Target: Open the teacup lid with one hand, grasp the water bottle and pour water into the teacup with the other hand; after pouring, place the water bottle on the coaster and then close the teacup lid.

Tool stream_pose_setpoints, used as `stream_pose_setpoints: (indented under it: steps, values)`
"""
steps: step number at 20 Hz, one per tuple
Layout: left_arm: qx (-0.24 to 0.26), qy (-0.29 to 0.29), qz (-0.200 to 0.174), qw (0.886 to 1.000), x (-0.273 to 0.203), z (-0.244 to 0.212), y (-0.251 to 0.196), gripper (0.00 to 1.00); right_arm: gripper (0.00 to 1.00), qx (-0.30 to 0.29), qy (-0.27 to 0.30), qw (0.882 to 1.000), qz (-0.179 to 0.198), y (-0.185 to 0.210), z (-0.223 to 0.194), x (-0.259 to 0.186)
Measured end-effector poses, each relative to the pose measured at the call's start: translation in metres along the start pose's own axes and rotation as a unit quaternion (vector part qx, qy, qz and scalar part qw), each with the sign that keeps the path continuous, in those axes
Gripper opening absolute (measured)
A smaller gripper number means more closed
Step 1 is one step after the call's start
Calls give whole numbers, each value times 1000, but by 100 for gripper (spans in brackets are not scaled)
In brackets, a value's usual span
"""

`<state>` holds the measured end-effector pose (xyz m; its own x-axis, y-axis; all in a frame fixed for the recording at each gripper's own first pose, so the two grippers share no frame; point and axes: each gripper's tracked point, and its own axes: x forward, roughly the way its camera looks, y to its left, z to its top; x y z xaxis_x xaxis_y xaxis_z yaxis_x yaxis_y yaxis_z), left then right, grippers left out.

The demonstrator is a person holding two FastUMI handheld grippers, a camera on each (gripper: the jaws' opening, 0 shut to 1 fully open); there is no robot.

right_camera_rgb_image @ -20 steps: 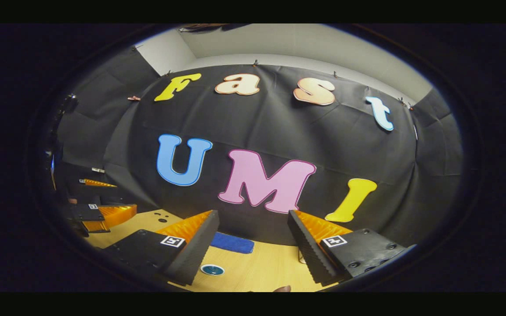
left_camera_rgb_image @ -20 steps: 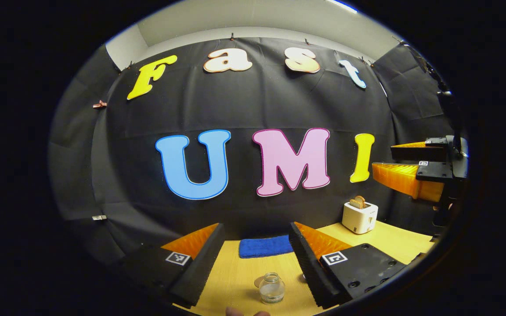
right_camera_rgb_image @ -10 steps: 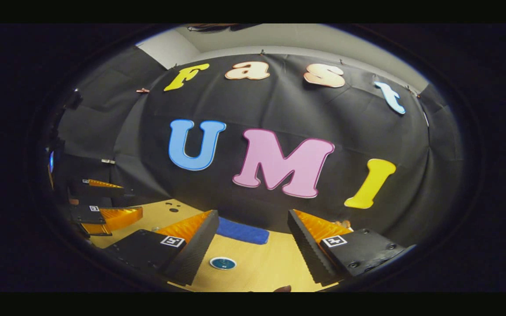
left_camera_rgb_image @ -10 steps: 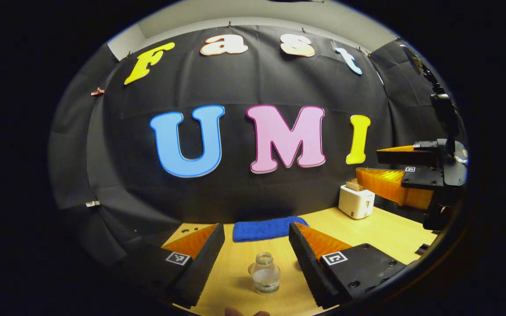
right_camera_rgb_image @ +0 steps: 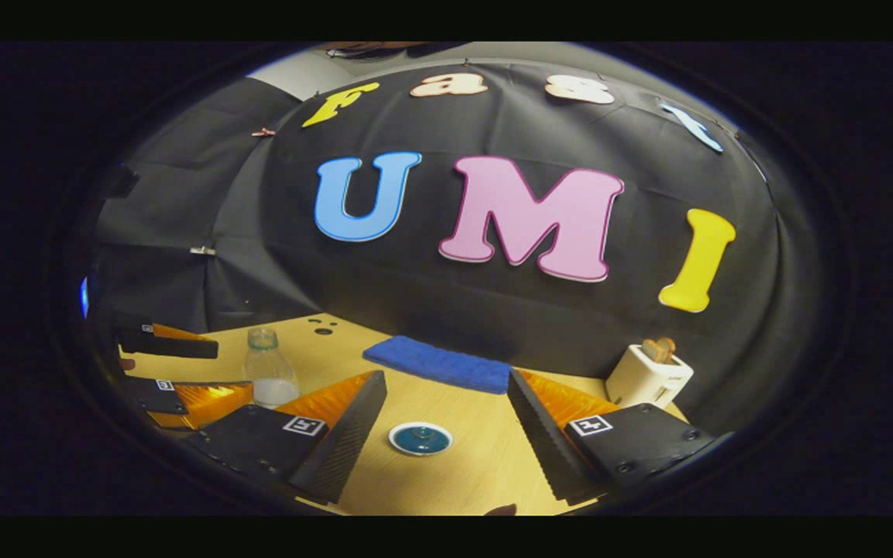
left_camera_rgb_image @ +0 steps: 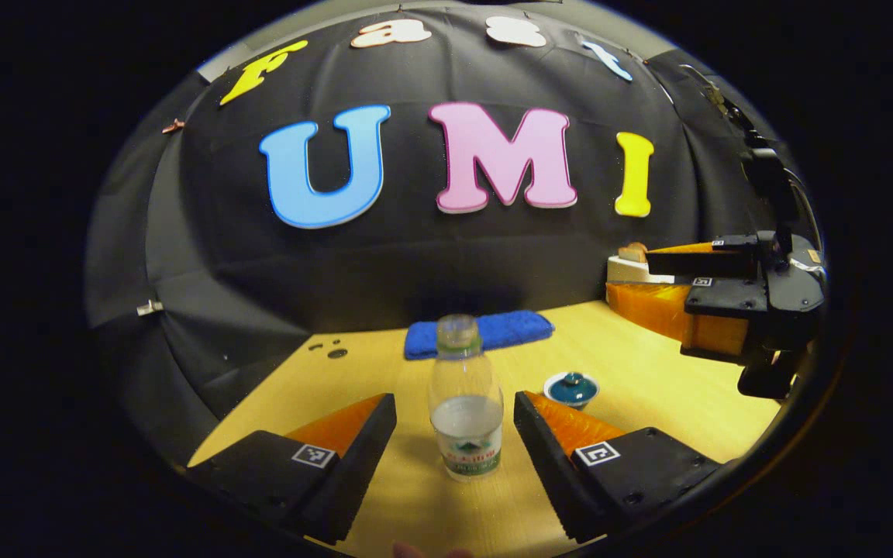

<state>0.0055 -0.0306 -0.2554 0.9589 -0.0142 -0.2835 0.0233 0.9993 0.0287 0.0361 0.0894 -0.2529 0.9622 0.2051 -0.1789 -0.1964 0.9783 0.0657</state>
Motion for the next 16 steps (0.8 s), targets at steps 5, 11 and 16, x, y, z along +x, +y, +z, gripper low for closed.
stream_pose_setpoints:
  steps: [5,11,16]
  values:
    - [-2,21,-2,1000,29,-55,-9,96,97,15,22,1000,9,4,-59,28]
    - [-13,25,-12,1000,53,-78,-15,96,96,8,42,999,24,9,-96,59]
    - [-8,27,-8,1000,57,-80,-15,96,72,33,82,995,49,20,-126,73]
